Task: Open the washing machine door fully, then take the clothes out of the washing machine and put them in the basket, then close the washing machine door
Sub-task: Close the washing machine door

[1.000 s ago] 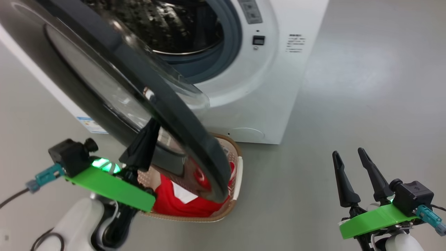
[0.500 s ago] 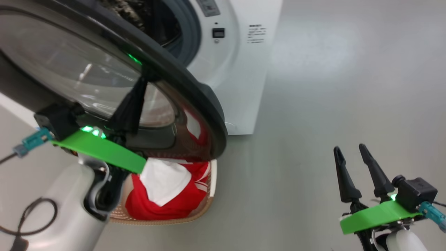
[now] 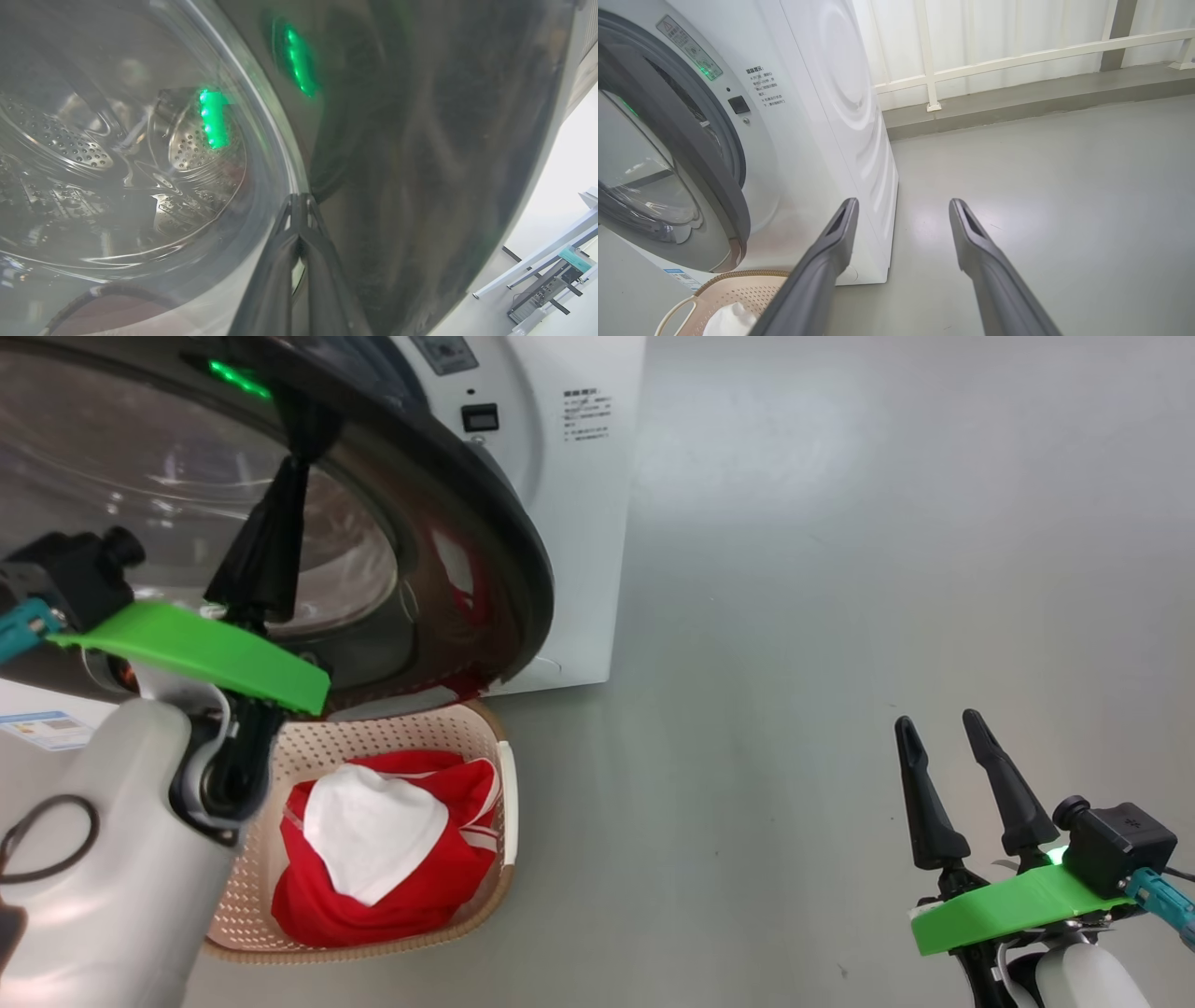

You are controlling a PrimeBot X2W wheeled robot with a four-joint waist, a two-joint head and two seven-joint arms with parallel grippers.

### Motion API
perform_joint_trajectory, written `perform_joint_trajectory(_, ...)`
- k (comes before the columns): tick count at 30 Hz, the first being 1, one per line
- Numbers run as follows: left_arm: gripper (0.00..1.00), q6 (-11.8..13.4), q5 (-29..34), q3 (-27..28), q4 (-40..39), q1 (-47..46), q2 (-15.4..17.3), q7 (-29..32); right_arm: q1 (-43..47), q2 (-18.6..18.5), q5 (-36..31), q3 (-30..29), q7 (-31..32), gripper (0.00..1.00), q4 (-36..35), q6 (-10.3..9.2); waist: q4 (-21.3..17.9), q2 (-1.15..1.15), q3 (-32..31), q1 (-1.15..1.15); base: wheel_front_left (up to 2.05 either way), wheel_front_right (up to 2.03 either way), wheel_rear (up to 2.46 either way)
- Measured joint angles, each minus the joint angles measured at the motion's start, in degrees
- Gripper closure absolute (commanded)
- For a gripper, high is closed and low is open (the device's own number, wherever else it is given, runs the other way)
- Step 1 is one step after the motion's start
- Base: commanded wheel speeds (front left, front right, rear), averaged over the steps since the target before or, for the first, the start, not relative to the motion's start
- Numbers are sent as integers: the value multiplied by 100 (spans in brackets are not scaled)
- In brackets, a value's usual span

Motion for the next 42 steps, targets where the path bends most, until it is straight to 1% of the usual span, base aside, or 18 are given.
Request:
perform_joint_trajectory(10, 100, 0, 87, 176, 162, -89, -92, 0, -64, 0, 88, -18, 0, 0, -5, 0, -37, 0, -4, 0, 0, 0, 0)
perform_joint_trajectory(16, 100, -9, 129, 233, 62, 118, -194, 0, -58, 1, 86, -46, 0, 0, -9, 0, 34, 0, -66, 0, 0, 0, 0)
perform_joint_trajectory(22, 100, -12, 294, 471, -123, 754, -201, 0, -45, 2, 60, -88, 0, 0, -10, 0, 111, 0, -168, 0, 0, 0, 0)
perform_joint_trajectory(25, 100, -14, 356, 684, -248, 1155, -212, 0, -41, 2, 40, -166, 0, 0, -12, 0, 159, 0, -218, 0, 0, 0, 0)
perform_joint_trajectory(26, 100, -14, 356, 684, -248, 1155, -212, 0, -41, 2, 40, -166, 0, 0, -12, 0, 159, 0, -218, 0, 0, 0, 0)
perform_joint_trajectory(31, 100, -14, 648, 1026, -431, 1742, -237, 0, 15, 3, 20, -190, -1, 0, -24, 0, 251, 0, -299, 0, 0, 0, 0)
perform_joint_trajectory(34, 100, -14, 804, 1250, -546, 2063, -322, 0, 129, 5, -66, -199, 0, 0, -26, 0, 308, 0, -338, 0, 0, 0, 0)
perform_joint_trajectory(36, 98, -14, 914, 1407, -630, 2252, -401, 0, 180, 8, -71, -203, 0, 0, -30, 0, 342, 0, -363, 0, 0, 0, 0)
perform_joint_trajectory(37, 95, -14, 1000, 1530, -719, 2444, -441, 0, 184, 10, -78, -209, 0, 0, -30, 0, 367, 0, -397, 0, 0, 0, 0)
perform_joint_trajectory(38, 89, -14, 1040, 1584, -762, 2542, -455, 0, 185, 10, -78, -213, 0, 0, -30, 0, 378, 0, -413, 0, 0, 0, 0)
perform_joint_trajectory(42, 80, -14, 1169, 1775, -921, 2895, -549, 0, 193, 11, -81, -229, 0, 0, -26, 0, 416, 0, -481, 0, 0, 0, 0)
